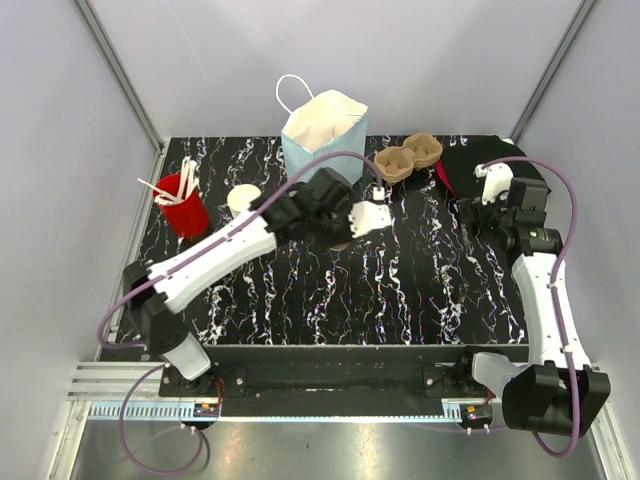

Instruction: Pack the takeout coffee

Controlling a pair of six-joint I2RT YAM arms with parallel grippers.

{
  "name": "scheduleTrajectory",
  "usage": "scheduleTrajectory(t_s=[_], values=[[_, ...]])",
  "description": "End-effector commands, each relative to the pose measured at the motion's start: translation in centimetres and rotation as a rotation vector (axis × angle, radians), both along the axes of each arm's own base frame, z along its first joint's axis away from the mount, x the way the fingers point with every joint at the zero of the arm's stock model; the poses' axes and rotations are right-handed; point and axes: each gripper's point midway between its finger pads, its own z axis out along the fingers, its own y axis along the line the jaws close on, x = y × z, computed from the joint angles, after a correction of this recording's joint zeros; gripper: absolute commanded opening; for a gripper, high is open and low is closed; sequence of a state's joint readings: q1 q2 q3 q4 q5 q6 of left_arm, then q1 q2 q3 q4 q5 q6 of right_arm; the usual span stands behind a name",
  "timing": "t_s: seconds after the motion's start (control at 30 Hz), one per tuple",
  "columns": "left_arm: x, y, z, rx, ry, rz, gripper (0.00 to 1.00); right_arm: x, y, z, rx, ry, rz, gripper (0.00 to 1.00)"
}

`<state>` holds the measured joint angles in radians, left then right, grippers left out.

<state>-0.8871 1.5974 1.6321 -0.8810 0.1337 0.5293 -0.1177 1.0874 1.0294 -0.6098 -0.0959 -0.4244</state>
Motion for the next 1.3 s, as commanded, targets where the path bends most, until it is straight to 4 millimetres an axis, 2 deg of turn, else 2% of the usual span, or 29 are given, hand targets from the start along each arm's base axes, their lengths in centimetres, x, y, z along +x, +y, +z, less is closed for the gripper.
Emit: scheduleTrajectory(t_s=[0.0, 0.03, 0.1, 0.2, 0.4, 0.57, 0.87, 1.1, 1.27], values=[[1.6, -3.9, 0.5, -0.069, -0.059, 0.005, 0.0, 0.3, 0.6, 1.0, 0.063, -0.053, 0.009, 1.0], [1.7, -4.7, -0.5, -0.062, -0.05, 0.003, 0.0, 0.2, 0.5, 0.9, 0.069, -0.052, 0.004, 1.0], [2.2, -5.9, -0.8, -0.089, -0.048, 0.014, 0.0, 0.2, 0.5, 0.9, 0.074, -0.054, 0.007, 1.0], [2.2, -7.8, -2.9, -0.08, -0.004, 0.003, 0.0, 0.1, 0.3, 0.6, 0.074, -0.048, 0.0, 1.0], [2.2, -10.2, -5.7, -0.076, 0.045, -0.002, 0.0, 0.3, -0.3, 0.6, 0.072, -0.061, -0.029, 1.0], [2.4, -11.7, -7.1, -0.105, 0.066, -0.004, 0.0, 0.2, -0.5, 0.5, 0.081, -0.062, -0.037, 1.0], [3.1, -12.8, -9.4, -0.099, 0.088, 0.005, 0.0, 0.3, -0.5, 0.2, 0.092, -0.056, -0.034, 1.0], [3.0, -13.3, -10.1, -0.109, 0.1, 0.015, 0.0, 0.4, -0.3, 0.1, 0.101, -0.052, -0.029, 1.0], [2.8, -13.3, -10.0, -0.118, 0.103, 0.021, 0.09, 0.4, -0.2, 0.2, 0.107, -0.054, -0.023, 1.0]])
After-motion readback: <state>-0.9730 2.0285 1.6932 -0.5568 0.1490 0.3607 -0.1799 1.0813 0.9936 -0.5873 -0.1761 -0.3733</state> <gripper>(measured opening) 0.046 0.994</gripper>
